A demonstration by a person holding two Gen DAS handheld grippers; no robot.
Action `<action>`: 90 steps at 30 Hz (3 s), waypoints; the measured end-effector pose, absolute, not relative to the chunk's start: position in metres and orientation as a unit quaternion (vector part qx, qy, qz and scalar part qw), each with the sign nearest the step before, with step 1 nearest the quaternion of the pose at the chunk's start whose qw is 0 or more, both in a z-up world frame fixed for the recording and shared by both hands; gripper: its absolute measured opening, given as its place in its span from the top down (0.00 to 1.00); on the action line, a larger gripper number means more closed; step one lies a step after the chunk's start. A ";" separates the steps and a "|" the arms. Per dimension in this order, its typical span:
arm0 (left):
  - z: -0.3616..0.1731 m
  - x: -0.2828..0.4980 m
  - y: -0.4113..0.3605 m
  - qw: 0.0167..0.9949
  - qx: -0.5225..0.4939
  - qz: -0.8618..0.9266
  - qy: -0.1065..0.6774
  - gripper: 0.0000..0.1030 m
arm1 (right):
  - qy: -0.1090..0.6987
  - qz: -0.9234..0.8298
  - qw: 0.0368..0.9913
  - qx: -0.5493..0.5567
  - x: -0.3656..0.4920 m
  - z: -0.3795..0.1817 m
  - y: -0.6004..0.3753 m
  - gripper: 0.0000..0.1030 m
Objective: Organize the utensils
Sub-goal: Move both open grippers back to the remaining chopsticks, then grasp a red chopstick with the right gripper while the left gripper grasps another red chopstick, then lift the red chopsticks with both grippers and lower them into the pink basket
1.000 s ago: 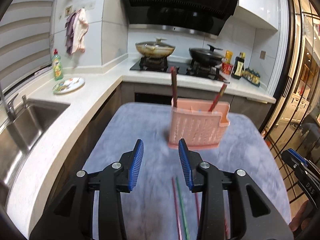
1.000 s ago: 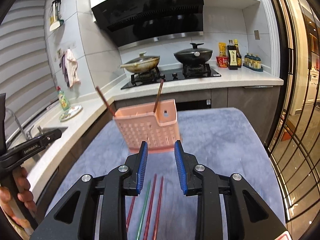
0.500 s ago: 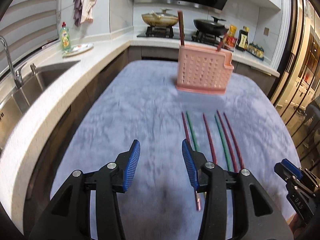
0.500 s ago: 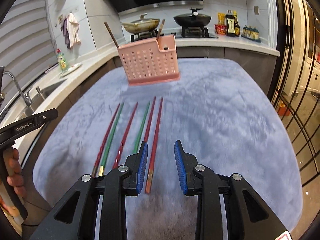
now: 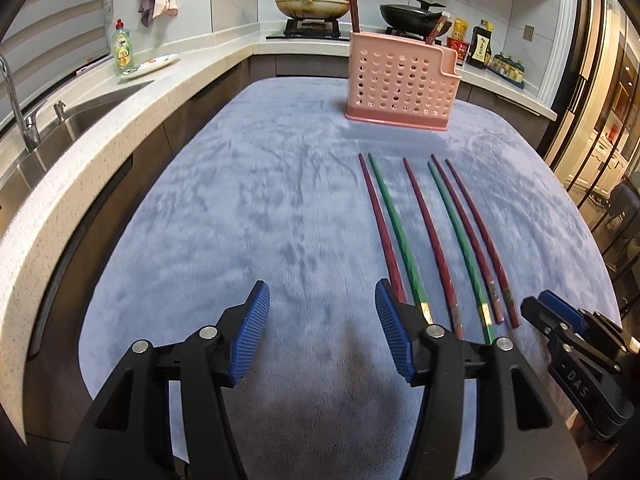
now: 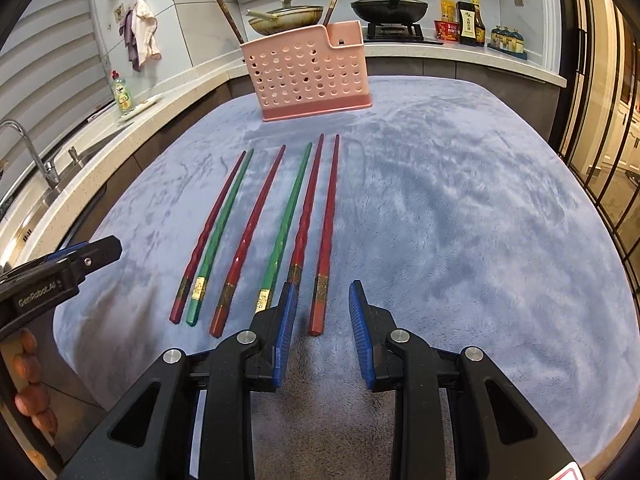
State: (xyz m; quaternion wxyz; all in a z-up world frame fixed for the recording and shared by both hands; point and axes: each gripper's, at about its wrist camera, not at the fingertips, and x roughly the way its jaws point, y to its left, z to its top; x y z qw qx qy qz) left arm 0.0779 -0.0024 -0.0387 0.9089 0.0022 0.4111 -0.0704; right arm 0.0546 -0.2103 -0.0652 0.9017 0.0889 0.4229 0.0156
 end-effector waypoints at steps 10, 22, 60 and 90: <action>-0.049 0.074 -0.008 0.904 0.002 -0.078 0.421 0.42 | 0.438 0.007 0.894 0.089 0.067 -0.084 -0.207 0.82; -0.061 0.072 -0.022 0.895 0.007 -0.096 0.435 0.42 | 0.433 -0.003 0.896 0.098 0.058 -0.085 -0.218 0.93; -0.081 0.092 -0.023 0.885 0.009 -0.086 0.457 0.92 | 0.433 -0.009 0.895 0.107 0.045 -0.083 -0.230 0.94; 0.107 0.148 0.001 0.936 -0.049 -0.107 0.330 0.93 | 0.266 -0.001 0.953 0.146 0.098 0.108 -0.290 0.93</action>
